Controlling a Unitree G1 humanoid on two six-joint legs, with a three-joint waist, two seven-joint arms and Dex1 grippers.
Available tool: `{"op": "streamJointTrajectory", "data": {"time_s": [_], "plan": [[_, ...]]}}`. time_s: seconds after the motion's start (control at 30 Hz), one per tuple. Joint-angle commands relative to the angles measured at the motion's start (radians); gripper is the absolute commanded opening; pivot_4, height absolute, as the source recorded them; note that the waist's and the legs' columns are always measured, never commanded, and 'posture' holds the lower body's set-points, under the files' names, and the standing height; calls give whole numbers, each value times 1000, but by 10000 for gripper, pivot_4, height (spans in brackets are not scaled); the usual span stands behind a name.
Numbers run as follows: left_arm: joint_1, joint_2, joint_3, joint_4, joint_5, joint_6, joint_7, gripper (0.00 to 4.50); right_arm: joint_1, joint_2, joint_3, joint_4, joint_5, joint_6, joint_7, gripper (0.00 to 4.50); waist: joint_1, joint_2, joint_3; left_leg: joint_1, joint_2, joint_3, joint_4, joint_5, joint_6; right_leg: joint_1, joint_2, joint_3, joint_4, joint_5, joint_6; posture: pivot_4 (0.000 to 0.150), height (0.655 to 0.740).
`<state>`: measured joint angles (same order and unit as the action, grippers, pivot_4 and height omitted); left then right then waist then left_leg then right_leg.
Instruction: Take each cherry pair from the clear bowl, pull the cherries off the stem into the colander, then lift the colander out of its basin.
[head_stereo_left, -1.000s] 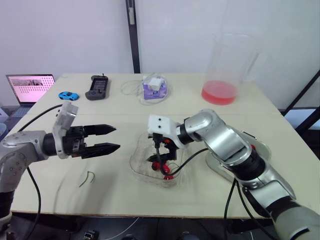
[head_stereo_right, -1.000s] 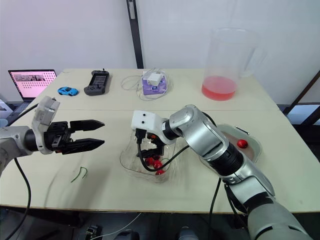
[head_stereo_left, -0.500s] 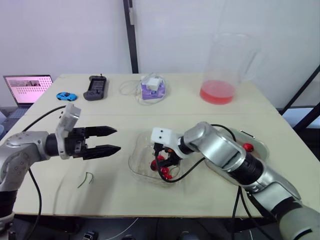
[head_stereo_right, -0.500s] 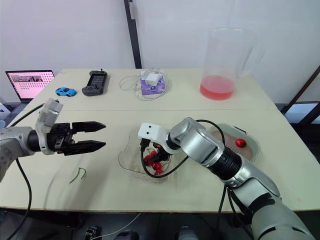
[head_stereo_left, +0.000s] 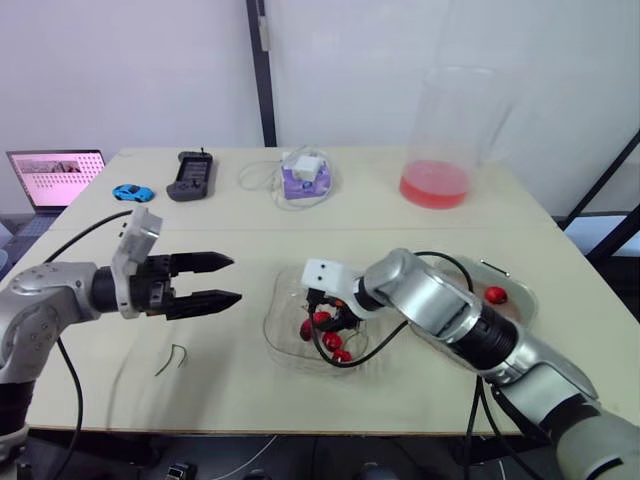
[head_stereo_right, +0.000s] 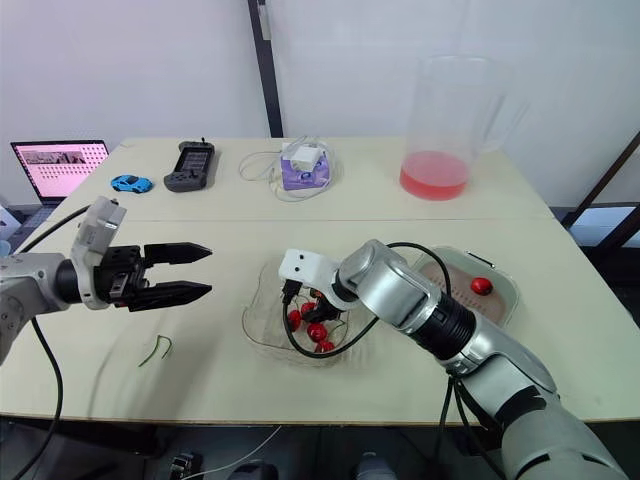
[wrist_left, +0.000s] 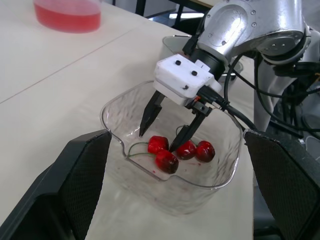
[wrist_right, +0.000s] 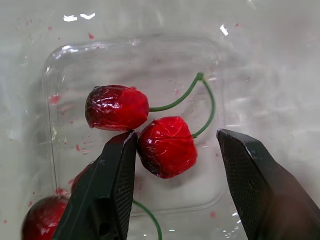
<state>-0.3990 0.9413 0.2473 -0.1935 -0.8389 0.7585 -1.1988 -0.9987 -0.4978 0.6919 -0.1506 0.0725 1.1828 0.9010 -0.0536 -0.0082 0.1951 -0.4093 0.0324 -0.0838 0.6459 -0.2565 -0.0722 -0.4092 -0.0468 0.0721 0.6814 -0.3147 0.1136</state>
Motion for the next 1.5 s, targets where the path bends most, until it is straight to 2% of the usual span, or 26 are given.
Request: {"op": "streamJointTrajectory", "data": {"time_s": [0.03,0.13,0.23,0.27,0.53,0.7,0.8,0.9,1.03,1.13,1.3,1.5], "plan": [[-3,10,18,-25,-10,-4,-5,45000,-6,3,-6,-10,10,0,-3,26352,0,0,0,0,0,0,0,0,0,0,0,0,0,0,0,1500,7332],[-1,11,20,-29,-10,-4,-4,45000,-6,9,-2,-13,16,8,-5,26352,0,0,0,0,0,0,0,0,0,0,0,0,0,0,0,1500,7332],[-2,11,20,-29,-9,-5,-3,45000,-10,15,-3,-13,23,17,-8,18624,0,0,0,0,0,0,0,0,0,0,0,0,0,0,0,1500,7332],[-2,12,20,-30,-10,-4,-3,45000,-12,15,-4,-14,24,21,-8,14169,0,0,0,0,0,0,0,0,0,0,0,0,0,0,0,1500,7332],[-9,7,13,-26,-11,-3,-2,45000,-39,-4,-21,-47,36,42,-10,14169,0,0,0,0,0,0,0,0,0,0,0,0,0,0,0,1500,7332],[-18,-3,5,-18,-12,-3,-2,45000,-35,-66,-71,-175,68,-55,38,14169,1,0,0,0,0,0,0,0,0,0,0,0,0,0,0,1500,7332],[-35,-20,-12,-3,-15,-1,-7,45000,29,-166,-78,-299,60,-285,114,14169,6,0,0,0,0,0,0,0,0,0,0,0,0,0,0,1500,7332],[-65,-37,-6,17,-36,10,-7,45000,90,-168,-139,-322,55,-400,86,14169,7,-1,0,0,0,0,0,0,0,1,0,0,-1,0,0,1500,7332],[-112,-66,-2,54,-54,33,21,45000,191,-190,-182,-370,-37,-594,5,14169,8,-1,0,0,0,0,0,0,0,0,0,0,0,0,0,1500,7332],[-144,-95,-3,80,-76,52,31,45000,262,-173,-208,-377,-121,-683,-99,14169,8,-1,0,0,0,0,0,0,0,1,0,0,0,0,0,1500,7332],[-200,-135,8,117,-98,66,54,45000,367,-151,-233,-406,-199,-797,-176,14169,9,-1,0,0,0,0,1,0,0,1,0,0,0,0,0,1500,7332],[-263,-154,-21,181,-67,48,38,45000,525,-122,-263,-431,-264,-888,-251,14169,8,-2,0,0,0,0,1,0,0,1,0,0,0,0,0,1500,7332]]}}
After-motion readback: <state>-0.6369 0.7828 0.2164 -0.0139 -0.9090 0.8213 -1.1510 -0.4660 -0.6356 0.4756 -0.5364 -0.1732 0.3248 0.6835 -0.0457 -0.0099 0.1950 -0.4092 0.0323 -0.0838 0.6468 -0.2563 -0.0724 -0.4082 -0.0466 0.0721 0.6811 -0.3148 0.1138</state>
